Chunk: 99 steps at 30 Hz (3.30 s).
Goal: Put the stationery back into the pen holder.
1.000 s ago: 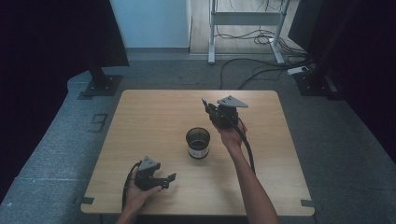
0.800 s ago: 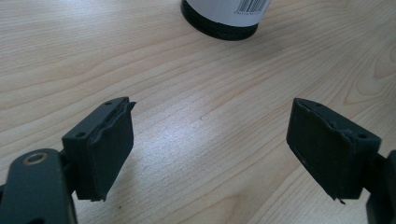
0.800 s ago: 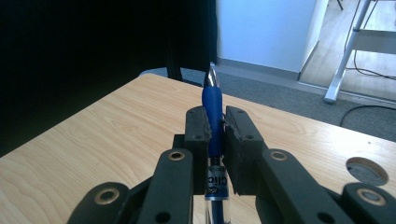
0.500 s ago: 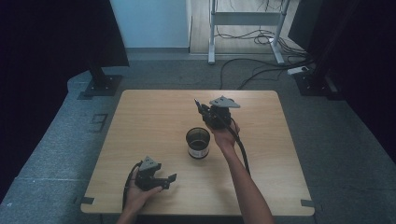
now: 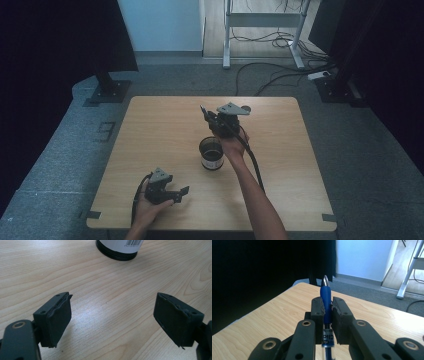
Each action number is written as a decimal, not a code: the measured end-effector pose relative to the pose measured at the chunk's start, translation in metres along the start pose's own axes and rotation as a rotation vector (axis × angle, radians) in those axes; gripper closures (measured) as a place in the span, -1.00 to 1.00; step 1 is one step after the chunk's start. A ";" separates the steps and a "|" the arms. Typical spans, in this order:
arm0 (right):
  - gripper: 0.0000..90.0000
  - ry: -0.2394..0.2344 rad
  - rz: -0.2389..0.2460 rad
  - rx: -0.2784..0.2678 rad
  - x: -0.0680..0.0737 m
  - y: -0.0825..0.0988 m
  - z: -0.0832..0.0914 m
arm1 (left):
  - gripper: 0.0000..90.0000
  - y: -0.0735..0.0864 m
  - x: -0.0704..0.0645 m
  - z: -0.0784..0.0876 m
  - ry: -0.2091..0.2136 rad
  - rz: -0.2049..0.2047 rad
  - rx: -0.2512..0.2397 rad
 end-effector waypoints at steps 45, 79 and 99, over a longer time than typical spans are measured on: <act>0.72 0.023 0.004 0.044 -0.002 0.049 -0.017 | -0.66 0.006 -0.003 -0.008 0.011 -0.015 0.031; 0.70 0.043 0.069 0.089 -0.001 0.090 0.000 | -0.66 0.011 -0.007 -0.014 0.018 -0.032 0.057; 0.00 0.023 0.076 0.067 -0.003 0.087 0.035 | -0.66 0.012 -0.007 -0.014 0.017 -0.038 0.061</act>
Point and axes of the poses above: each handheld gripper's, and its own axes: z roughly backward along the jaws, y roughly out of its underside, x roughly to its left, the point moved 8 cm from there along -z, roughly forward along the jaws, and after that the axes turned 4 degrees about -x, right-handed, at the moved point
